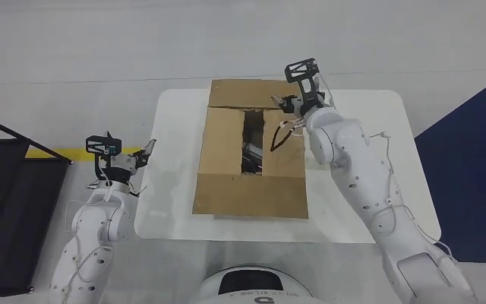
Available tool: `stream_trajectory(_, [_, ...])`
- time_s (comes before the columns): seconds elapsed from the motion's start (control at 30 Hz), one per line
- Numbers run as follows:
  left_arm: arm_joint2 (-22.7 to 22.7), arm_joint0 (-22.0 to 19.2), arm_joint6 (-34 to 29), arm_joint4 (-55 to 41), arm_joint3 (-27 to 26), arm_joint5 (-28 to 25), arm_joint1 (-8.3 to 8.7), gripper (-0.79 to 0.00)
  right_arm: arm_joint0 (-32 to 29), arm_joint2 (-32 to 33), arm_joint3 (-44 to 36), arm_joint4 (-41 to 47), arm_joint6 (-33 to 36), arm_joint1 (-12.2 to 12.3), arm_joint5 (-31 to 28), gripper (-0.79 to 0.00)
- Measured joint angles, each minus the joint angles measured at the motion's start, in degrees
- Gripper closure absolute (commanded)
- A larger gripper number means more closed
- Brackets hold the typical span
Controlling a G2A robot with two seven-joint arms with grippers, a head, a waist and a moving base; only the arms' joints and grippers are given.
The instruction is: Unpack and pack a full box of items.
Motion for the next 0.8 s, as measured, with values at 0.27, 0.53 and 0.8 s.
stream_trajectory(0.27, [0.00, 0.00, 0.00, 0.00, 0.00, 0.00, 0.00, -0.785, -0.35, -0.25, -0.27, 0.49, -0.47, -0.11, -0.48, -0.785])
stream_trajectory(0.53, [0.00, 0.00, 0.00, 0.00, 0.00, 0.00, 0.00, -0.785, -6.03, 4.38, -0.93, 33.07, 2.43, 0.32, -26.32, -0.785])
stream_trajectory(0.8, [0.00, 0.00, 0.00, 0.00, 0.00, 0.00, 0.00, -0.785, -2.84, 0.53, 4.41, 45.85, 10.26, -0.29, -28.31, -0.730])
